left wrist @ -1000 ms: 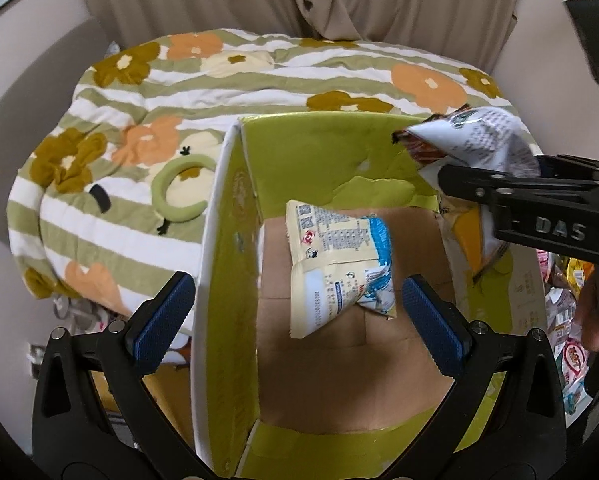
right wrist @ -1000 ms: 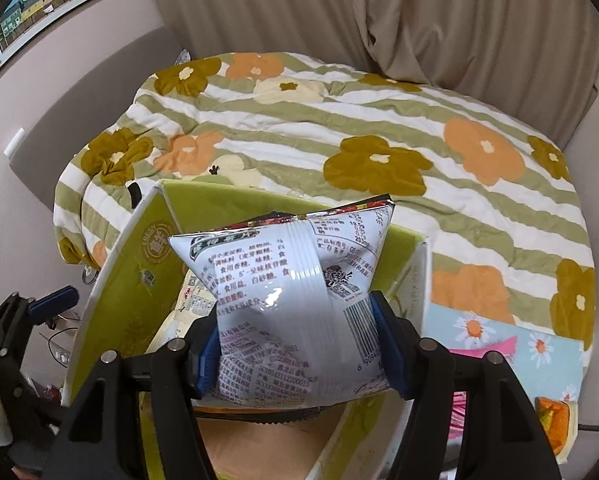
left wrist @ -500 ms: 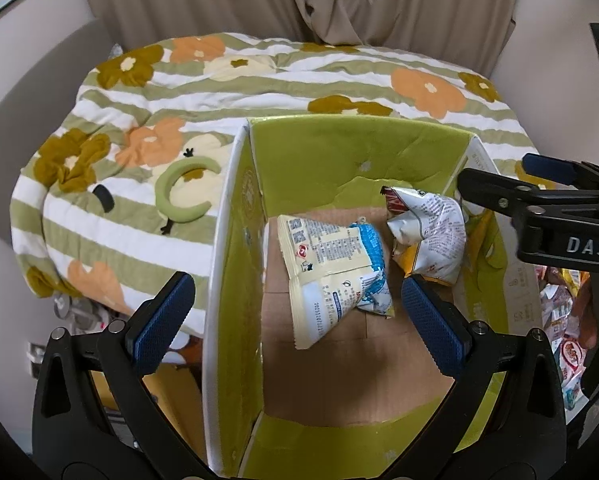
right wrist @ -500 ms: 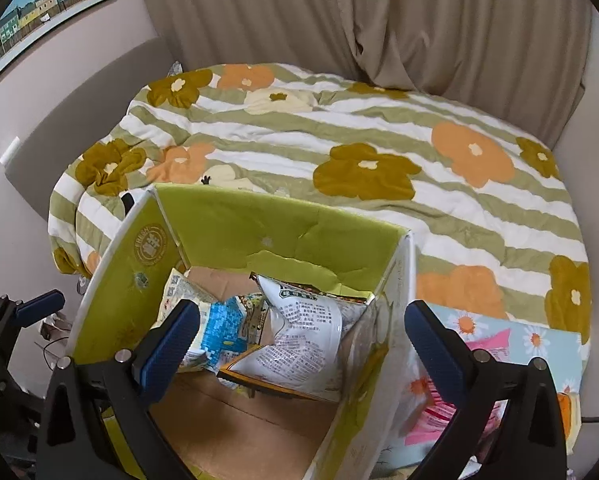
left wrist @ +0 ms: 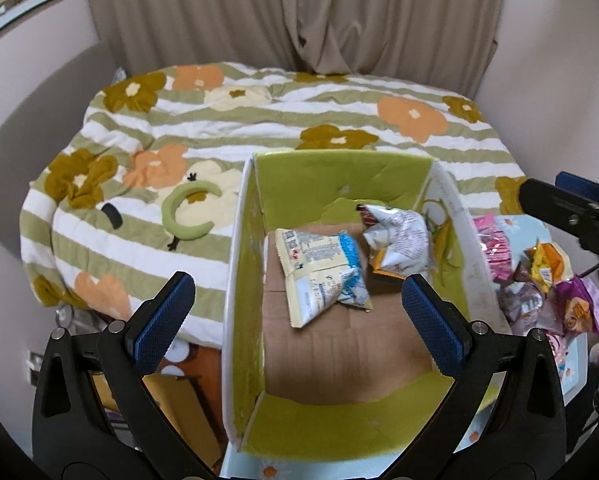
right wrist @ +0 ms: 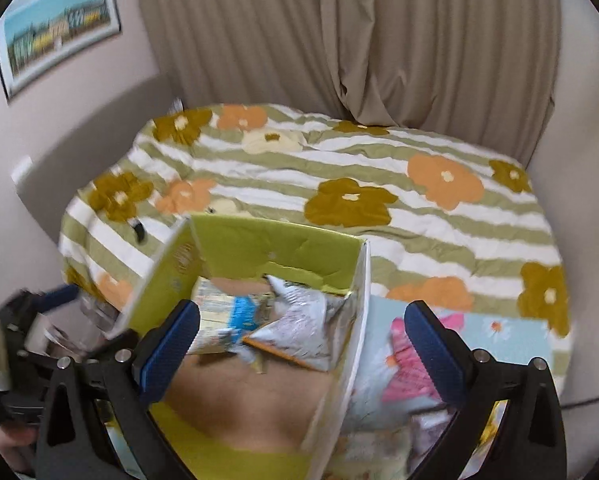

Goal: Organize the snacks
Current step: 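Return to the pile and grasp a white printed bag with the left gripper, then grasp the red-white shrimp flakes bag with the right gripper, then carry both bags into the yellow box and open both grippers, then withdraw both tools from the box back toward the remaining snacks, then grasp the brown-grey bag with the left gripper while the right gripper grasps the purple MPN bag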

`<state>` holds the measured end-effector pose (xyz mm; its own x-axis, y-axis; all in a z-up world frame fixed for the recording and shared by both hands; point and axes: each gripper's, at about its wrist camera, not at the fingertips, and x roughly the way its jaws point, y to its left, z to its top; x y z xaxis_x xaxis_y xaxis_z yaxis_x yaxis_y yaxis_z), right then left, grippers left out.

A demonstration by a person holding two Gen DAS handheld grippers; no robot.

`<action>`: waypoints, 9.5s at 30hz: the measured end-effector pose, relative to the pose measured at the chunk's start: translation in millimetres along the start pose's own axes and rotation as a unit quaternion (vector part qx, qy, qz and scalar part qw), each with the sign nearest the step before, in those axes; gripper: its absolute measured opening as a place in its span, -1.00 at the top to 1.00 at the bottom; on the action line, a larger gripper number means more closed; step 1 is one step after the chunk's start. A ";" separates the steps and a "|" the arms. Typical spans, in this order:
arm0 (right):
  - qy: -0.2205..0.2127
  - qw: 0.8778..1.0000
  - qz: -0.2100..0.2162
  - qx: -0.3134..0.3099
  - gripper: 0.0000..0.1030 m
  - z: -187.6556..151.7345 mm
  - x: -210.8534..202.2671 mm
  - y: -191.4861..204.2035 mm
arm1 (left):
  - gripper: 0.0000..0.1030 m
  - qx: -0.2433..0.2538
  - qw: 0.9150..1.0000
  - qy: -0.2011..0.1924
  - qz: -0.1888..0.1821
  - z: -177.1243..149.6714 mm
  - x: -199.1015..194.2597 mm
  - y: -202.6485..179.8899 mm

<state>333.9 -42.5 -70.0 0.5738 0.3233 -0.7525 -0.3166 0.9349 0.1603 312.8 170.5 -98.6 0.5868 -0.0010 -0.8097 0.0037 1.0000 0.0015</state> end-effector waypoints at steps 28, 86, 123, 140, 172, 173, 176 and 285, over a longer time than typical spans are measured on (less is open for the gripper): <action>-0.044 0.998 -0.045 0.011 -0.98 -200.2 -174.7 -151.9 | -0.99 -0.031 0.996 0.018 -0.082 -160.3 -81.6 -205.2; 0.064 0.993 0.013 -0.102 -0.54 -281.9 1.6 -174.6 | -0.35 0.027 0.987 0.093 -0.126 -232.2 47.4 -252.7; -0.040 0.996 0.040 -0.069 -0.18 -161.3 -133.4 -110.8 | -0.35 -0.026 0.996 -0.047 -0.076 -122.8 -102.8 -171.4; -0.008 0.998 0.059 -0.014 -0.18 -81.9 -47.1 0.6 | -0.36 -0.022 0.997 0.014 -0.076 -57.8 -18.1 -30.8; 0.067 0.996 0.061 0.026 -0.21 -69.0 25.4 26.1 | -0.84 -0.015 0.999 0.050 -0.009 -78.4 12.6 9.2; 0.069 0.995 0.065 0.028 -0.21 -69.4 28.9 26.6 | -0.84 -0.014 0.999 0.050 -0.008 -79.7 11.5 9.0; 0.086 0.992 0.079 0.039 -0.21 -70.8 42.9 26.4 | -0.84 -0.014 0.999 0.051 -0.004 -85.6 9.8 7.2; 0.141 0.985 -0.015 0.102 -0.91 -202.2 -17.2 -287.5 | -0.30 0.038 0.972 0.145 -0.178 -79.8 151.5 -318.8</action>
<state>262.3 -346.4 -232.4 0.3384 0.2685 -0.9019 -0.1271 0.9627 0.2389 335.8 -148.1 -268.6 0.2840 -0.3352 -0.8983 0.2313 0.9332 -0.2751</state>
